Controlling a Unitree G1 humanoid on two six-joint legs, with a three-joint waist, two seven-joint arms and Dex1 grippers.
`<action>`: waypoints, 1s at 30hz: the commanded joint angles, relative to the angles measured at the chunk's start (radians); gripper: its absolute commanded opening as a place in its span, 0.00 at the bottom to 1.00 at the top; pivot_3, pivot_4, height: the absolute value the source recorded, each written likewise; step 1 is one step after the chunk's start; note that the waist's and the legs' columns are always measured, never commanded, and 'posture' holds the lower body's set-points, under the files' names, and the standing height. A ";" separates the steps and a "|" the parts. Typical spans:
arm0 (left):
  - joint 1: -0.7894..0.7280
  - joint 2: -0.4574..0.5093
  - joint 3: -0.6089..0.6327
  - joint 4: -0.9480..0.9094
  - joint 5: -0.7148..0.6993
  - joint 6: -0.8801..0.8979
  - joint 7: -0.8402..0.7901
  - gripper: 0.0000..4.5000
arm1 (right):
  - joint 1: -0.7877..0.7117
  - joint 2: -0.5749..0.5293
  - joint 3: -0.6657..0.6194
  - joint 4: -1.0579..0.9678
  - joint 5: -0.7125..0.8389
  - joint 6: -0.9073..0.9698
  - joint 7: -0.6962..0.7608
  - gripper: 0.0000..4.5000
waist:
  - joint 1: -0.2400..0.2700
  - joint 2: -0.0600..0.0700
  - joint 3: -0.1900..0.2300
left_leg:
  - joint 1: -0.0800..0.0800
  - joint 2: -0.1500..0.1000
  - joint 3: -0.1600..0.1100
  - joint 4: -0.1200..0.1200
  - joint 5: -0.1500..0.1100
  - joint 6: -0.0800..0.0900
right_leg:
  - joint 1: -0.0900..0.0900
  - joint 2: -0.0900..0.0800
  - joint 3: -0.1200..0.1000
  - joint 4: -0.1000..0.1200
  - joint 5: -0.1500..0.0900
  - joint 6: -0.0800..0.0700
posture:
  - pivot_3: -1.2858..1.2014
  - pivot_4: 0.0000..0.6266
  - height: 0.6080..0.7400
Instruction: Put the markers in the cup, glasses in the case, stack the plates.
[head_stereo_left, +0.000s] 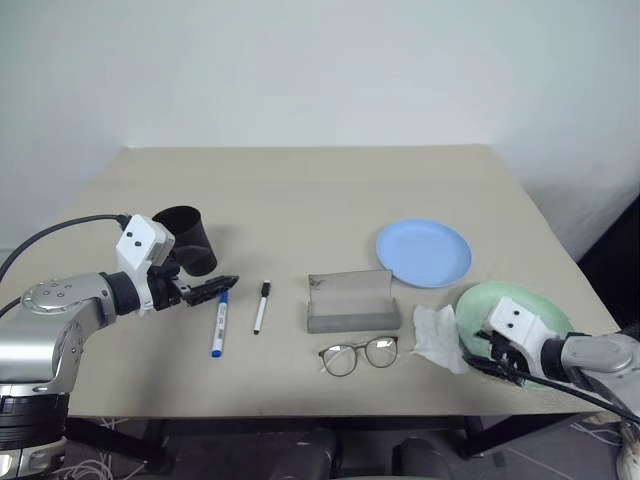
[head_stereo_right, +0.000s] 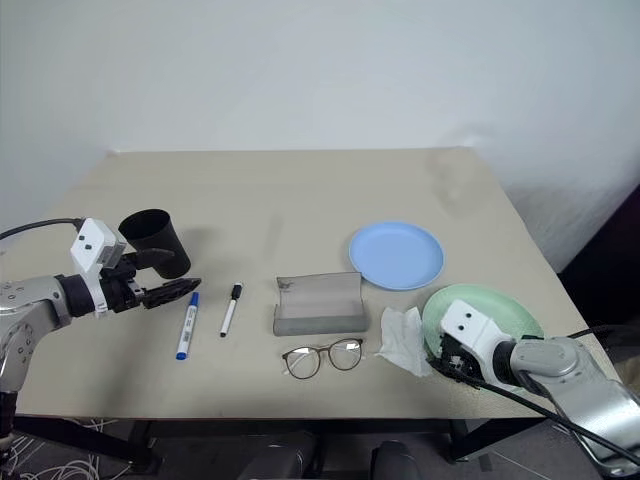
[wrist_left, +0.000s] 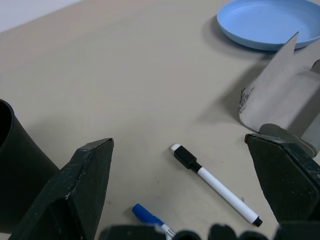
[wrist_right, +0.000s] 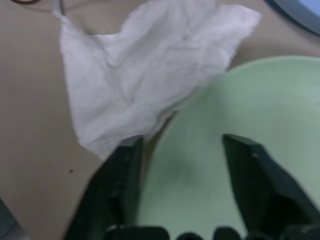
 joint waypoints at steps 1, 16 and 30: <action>-0.015 -0.002 0.026 -0.008 0.001 -0.023 0.010 1.00 | -0.050 -0.029 -0.004 0.011 -0.048 0.011 -0.022 0.26 | 0.000 0.000 0.000 | 0.000 0.000 0.000 0.000 0.000 0.000 | 0.000 0.000 0.000 0.000 0.000 0.000 | 0.52 0.00 0.57; -0.048 -0.014 0.005 0.012 0.010 -0.034 0.026 1.00 | -0.177 -0.103 0.077 0.189 -0.211 -0.114 0.004 0.01 | -0.001 -0.002 -0.001 | 0.000 0.002 0.003 0.001 0.000 0.000 | 0.000 0.001 0.000 0.000 0.001 0.001 | 0.52 0.00 0.57; -0.047 -0.012 0.004 0.000 0.011 -0.031 0.039 1.00 | -0.396 -0.065 0.112 0.339 -0.288 -0.208 0.049 0.01 | -0.003 -0.002 -0.001 | 0.000 0.003 0.006 0.002 0.000 0.001 | -0.001 0.001 0.001 0.000 0.002 0.002 | 0.52 0.00 0.57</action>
